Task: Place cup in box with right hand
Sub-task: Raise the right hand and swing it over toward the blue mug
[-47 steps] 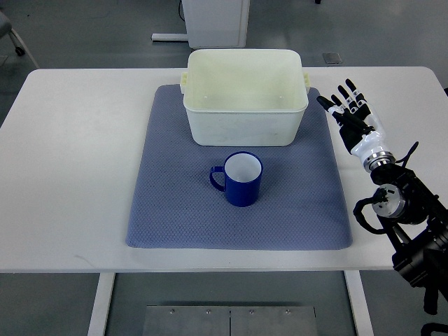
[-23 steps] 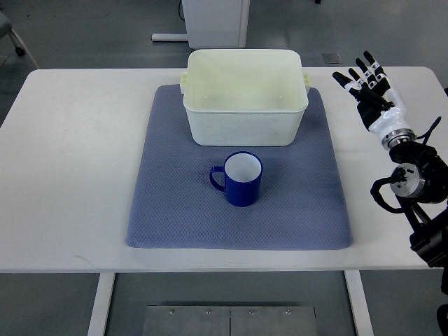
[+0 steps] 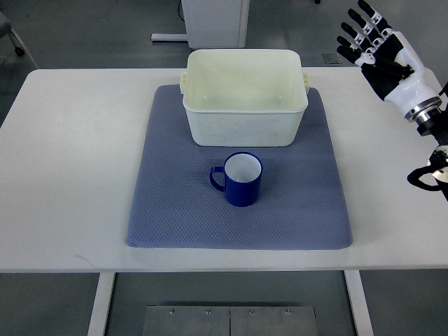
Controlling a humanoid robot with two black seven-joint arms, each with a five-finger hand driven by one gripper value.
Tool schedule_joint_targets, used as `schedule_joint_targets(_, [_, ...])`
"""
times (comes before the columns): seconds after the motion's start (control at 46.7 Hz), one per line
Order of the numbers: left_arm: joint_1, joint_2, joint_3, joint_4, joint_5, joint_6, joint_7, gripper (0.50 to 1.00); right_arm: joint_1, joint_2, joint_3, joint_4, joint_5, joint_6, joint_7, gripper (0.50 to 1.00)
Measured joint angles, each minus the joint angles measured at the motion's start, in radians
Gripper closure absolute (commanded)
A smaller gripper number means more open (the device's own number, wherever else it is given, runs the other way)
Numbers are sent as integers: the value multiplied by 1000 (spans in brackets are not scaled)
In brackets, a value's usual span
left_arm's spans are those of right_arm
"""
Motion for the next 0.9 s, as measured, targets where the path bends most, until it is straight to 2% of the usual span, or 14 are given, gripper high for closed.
schedule_joint_targets(0.15, [0,0,1,0,0,0,0,500,-22,-27,-62,70,-2,40,4,500])
schedule_joint_targets(0.321, [0,0,2,0,0,0,0,500,-38,-30,-113,102,-12,58,9,500])
schedule_joint_targets(0.9, [0,0,0,0,0,0,0,500,-116,-21,-271,128,-107,89,83,500])
